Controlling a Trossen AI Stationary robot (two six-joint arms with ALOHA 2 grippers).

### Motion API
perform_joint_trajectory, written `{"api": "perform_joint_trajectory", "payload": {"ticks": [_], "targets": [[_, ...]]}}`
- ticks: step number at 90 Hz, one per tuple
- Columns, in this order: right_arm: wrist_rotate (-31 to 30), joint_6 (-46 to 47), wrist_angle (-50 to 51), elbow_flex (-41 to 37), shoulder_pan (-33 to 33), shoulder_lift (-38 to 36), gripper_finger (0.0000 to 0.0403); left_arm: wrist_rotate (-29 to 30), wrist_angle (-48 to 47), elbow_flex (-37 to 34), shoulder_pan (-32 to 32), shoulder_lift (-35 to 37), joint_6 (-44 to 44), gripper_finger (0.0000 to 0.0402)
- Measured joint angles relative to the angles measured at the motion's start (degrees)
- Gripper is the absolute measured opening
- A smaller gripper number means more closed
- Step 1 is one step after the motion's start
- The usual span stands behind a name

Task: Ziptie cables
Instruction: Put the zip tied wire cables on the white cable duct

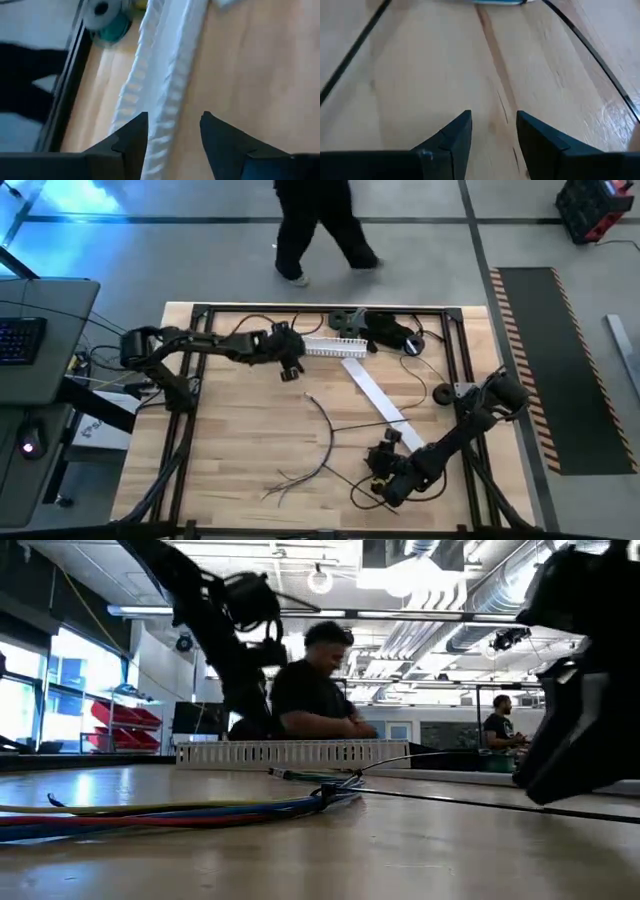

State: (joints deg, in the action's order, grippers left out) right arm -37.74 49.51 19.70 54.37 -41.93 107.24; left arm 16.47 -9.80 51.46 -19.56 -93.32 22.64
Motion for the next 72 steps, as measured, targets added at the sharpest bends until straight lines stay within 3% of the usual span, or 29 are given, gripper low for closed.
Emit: {"api": "perform_joint_trajectory", "payload": {"ticks": [12,23,41,47,60,72], "targets": [[-0.06,-0.43,-2.86,0.00,0.82,0.00,0.0140,-5.47,1.90,0.00,-2.95,-3.40,5.18,0.0155],[-0.10,-0.49,-4.38,0.00,1.07,0.00,0.0140,-5.88,3.47,0.00,-4.52,-6.25,5.44,0.0133],[0.25,-0.09,-4.72,0.02,1.07,-0.02,0.0140,-7.01,3.42,0.00,-4.58,-8.12,6.02,0.0038],[0.93,1.10,-4.72,0.02,1.07,-0.02,0.0140,-6.46,1.81,0.00,-3.91,-7.13,5.92,0.0011],[1.45,3.83,-4.48,0.34,0.50,-0.02,0.0140,-1.56,-6.51,1.64,-0.39,-1.33,1.94,0.0002],[-0.83,4.20,-4.52,3.00,-2.60,-0.94,0.0140,0.71,-15.51,2.08,6.79,6.45,-12.54,0.0001]]}}
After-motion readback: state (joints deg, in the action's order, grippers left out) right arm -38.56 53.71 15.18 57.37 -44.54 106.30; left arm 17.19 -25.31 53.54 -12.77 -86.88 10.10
